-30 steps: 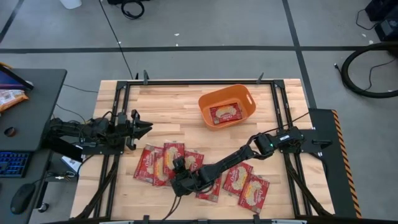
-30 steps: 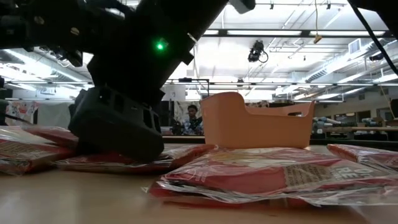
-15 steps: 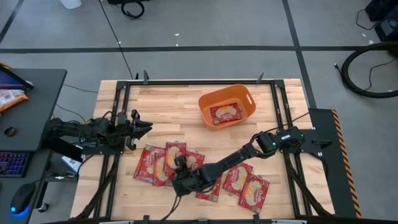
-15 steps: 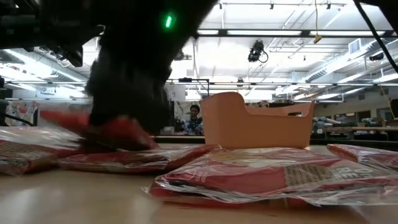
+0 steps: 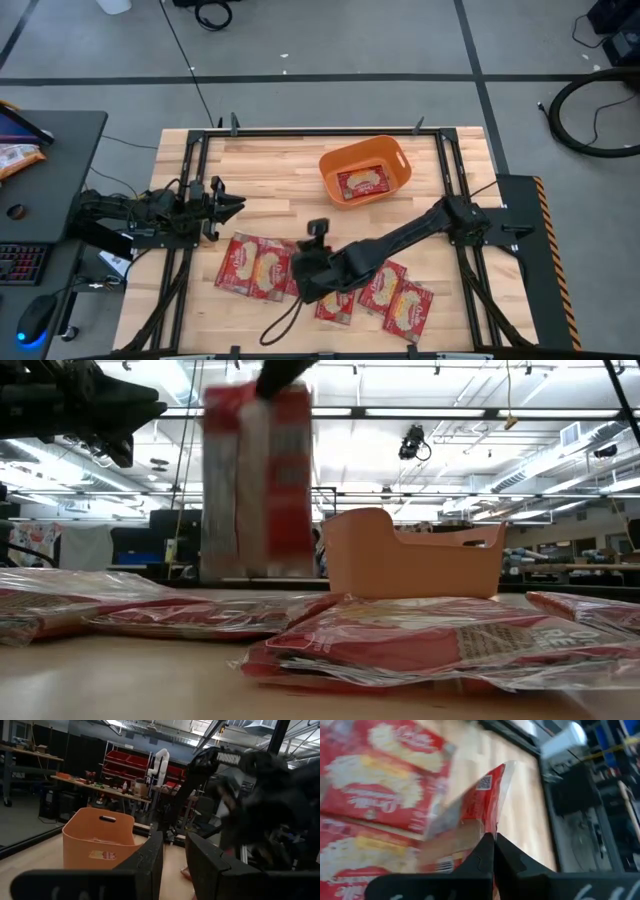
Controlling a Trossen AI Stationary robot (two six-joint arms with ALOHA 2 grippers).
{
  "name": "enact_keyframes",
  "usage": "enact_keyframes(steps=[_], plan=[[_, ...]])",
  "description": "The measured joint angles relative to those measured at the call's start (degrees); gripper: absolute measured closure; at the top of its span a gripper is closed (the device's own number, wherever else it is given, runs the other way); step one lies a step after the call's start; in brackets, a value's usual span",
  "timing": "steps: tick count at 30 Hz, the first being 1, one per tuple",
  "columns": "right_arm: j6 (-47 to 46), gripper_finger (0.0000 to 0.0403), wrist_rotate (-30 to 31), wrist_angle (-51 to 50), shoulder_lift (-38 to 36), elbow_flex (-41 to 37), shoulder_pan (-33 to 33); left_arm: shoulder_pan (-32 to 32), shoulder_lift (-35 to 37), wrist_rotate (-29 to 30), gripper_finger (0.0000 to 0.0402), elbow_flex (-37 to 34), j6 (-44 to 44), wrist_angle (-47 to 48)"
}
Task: Sort popcorn bags into baskets
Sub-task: Put the popcorn pack into the orange bin
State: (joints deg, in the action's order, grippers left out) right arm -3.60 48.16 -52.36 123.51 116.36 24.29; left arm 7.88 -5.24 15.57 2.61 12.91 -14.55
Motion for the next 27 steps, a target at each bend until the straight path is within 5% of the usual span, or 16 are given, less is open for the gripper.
enact_keyframes(steps=[15,22,27], plan=[[-14.29,0.0398,10.62,-18.14,-16.87,0.02,-0.82,0.02,-0.02,0.02,0.0315,0.00,-0.07,0.70],[-32.28,0.0398,10.34,-37.99,-19.25,-0.08,-5.37,0.02,-0.01,0.02,0.0315,0.00,-0.11,0.78],[-34.06,0.0398,7.26,-37.08,-21.68,-4.30,-10.21,0.02,-0.02,0.02,0.0315,0.00,-0.08,0.81]])
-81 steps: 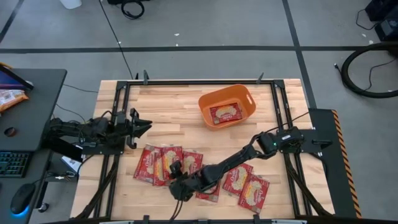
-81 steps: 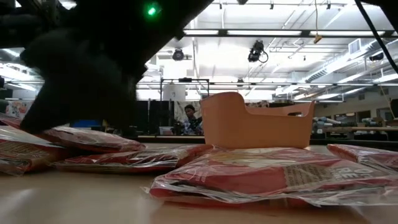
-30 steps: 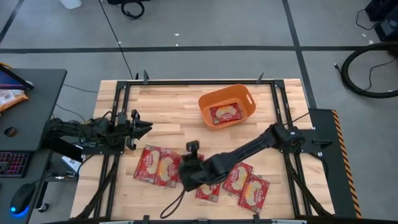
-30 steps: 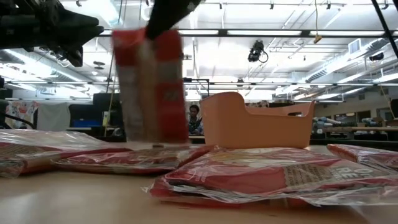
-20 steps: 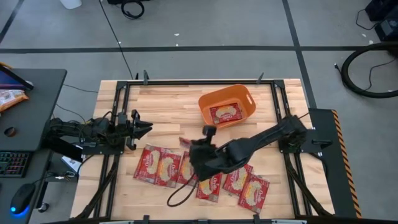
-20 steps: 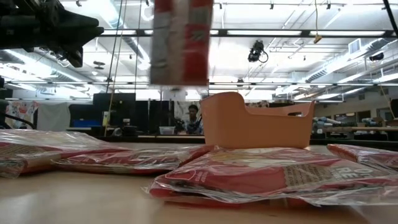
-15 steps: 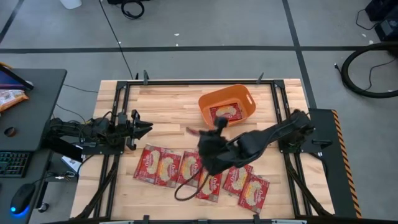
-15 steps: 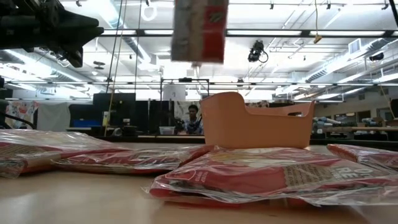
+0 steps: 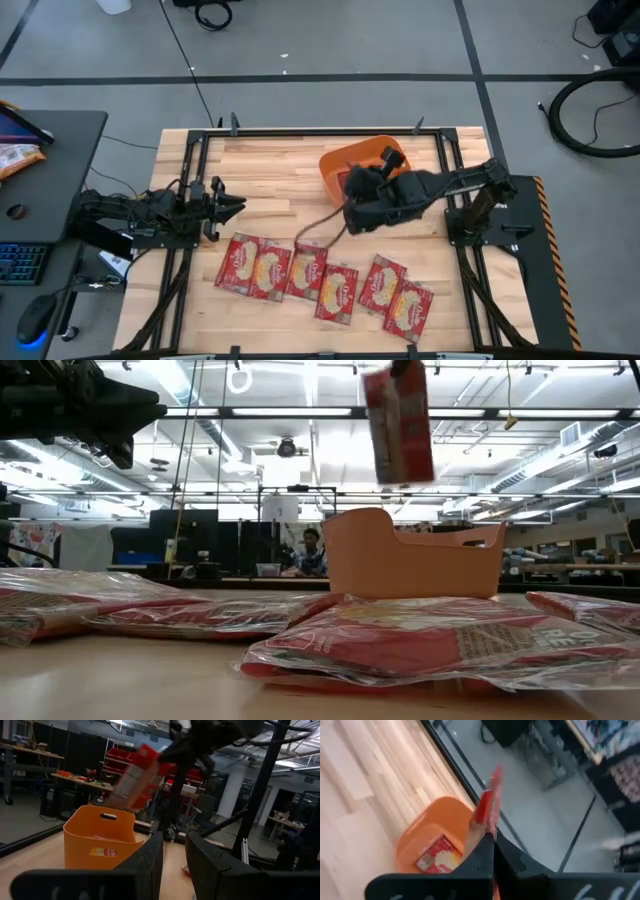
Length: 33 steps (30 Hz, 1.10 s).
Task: Sort popcorn bags into baskets
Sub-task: Put the popcorn pack into the orange bin
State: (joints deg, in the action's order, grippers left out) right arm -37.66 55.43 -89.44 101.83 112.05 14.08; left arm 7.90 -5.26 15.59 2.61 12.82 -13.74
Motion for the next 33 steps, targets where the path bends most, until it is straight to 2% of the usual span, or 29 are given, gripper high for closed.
enact_keyframes(steps=[3,16,20,28,33], plan=[[-1.98,0.0398,-3.02,-0.29,-0.71,-3.64,-3.79,-0.02,0.02,0.02,0.0315,0.00,0.00,0.08],[-3.71,0.0398,-9.59,0.12,-0.96,-17.92,-20.17,-0.01,0.01,0.02,0.0315,0.00,0.04,0.88],[-0.80,0.0390,-12.16,7.98,-0.91,-22.98,-23.36,0.00,0.02,0.02,0.0315,0.00,0.06,1.01],[9.91,0.0370,-24.57,28.20,-0.91,-30.63,-25.59,-0.02,0.00,0.02,0.0315,0.00,0.08,1.23],[13.53,0.0335,-29.88,33.13,-0.92,-31.17,-25.09,-0.01,0.00,0.02,0.0315,0.00,0.08,1.25]])
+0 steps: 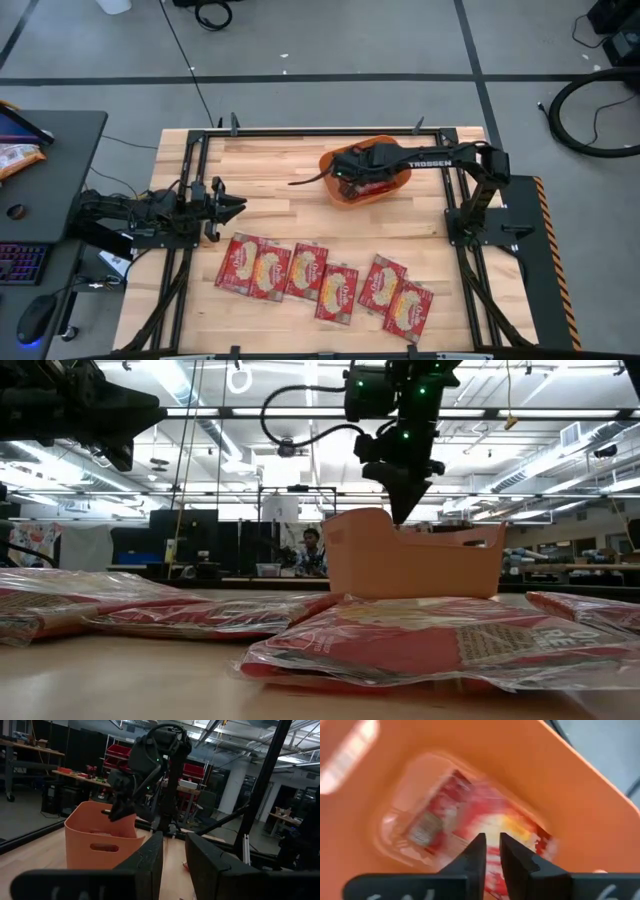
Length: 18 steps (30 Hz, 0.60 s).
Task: Sort popcorn bags into baskets
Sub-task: Put the popcorn pack into the orange bin
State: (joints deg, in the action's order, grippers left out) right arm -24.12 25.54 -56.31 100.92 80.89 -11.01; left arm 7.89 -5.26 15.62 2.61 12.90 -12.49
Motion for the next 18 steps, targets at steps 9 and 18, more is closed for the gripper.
enact_keyframes(steps=[9,18], plan=[[3.81,0.0273,0.39,3.98,-0.43,3.89,4.59,0.01,0.00,0.00,0.0315,0.00,0.00,0.00],[18.20,0.0257,-0.50,23.04,0.14,4.72,13.15,-0.01,0.00,0.00,0.0315,0.00,0.00,0.00]])
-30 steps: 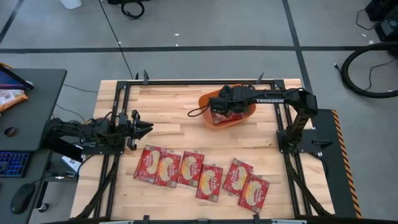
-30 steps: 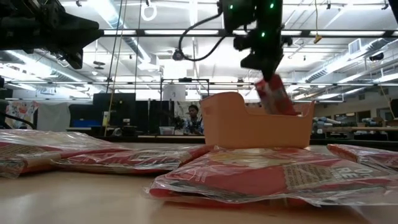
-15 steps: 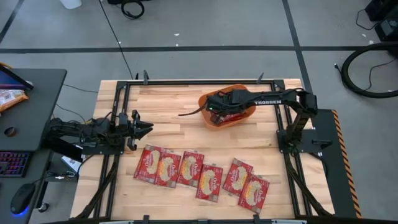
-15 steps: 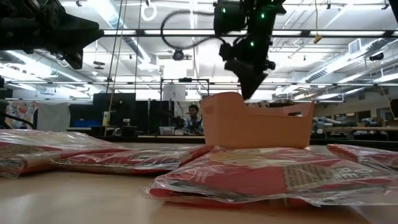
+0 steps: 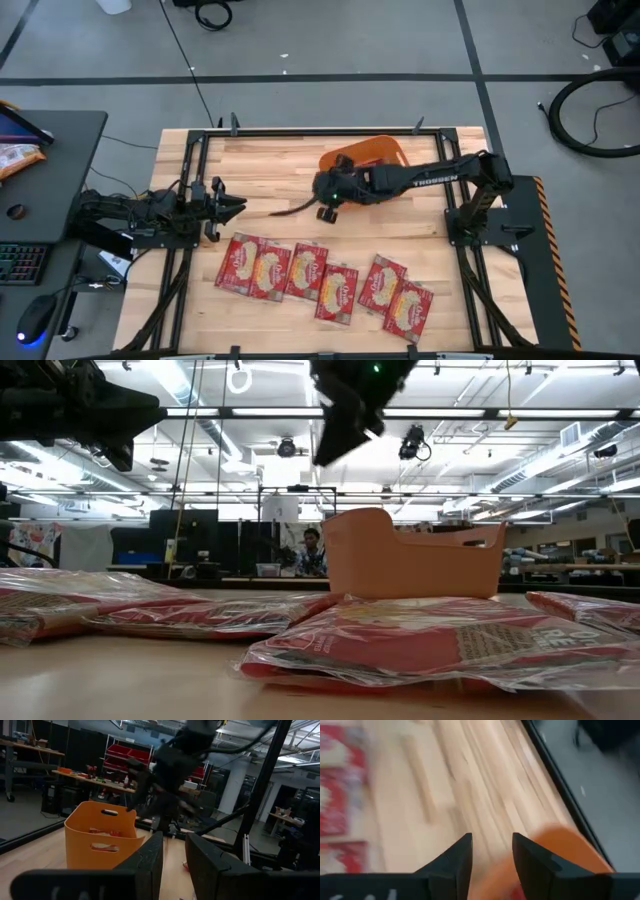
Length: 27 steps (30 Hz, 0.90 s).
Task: Sort popcorn bags into baskets
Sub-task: Put the popcorn pack into the orange bin
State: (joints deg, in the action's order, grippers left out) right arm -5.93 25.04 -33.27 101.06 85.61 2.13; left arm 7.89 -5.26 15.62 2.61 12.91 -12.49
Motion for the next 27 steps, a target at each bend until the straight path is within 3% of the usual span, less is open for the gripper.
enact_keyframes(steps=[4,11,21,27], plan=[[2.99,0.0249,-2.39,5.97,2.11,0.01,4.22,0.00,0.00,0.02,0.0315,0.00,0.00,-0.02],[5.70,0.0240,-1.17,11.87,8.34,-0.01,11.06,0.00,0.00,0.24,0.0315,-0.01,0.02,0.15],[1.03,0.0242,-10.32,8.59,14.66,2.59,17.22,0.00,0.00,1.21,0.0315,-0.01,0.03,0.45],[-7.15,0.0243,-13.36,-2.85,15.37,2.57,19.84,-0.01,0.00,1.27,0.0315,-0.02,0.13,0.48]])
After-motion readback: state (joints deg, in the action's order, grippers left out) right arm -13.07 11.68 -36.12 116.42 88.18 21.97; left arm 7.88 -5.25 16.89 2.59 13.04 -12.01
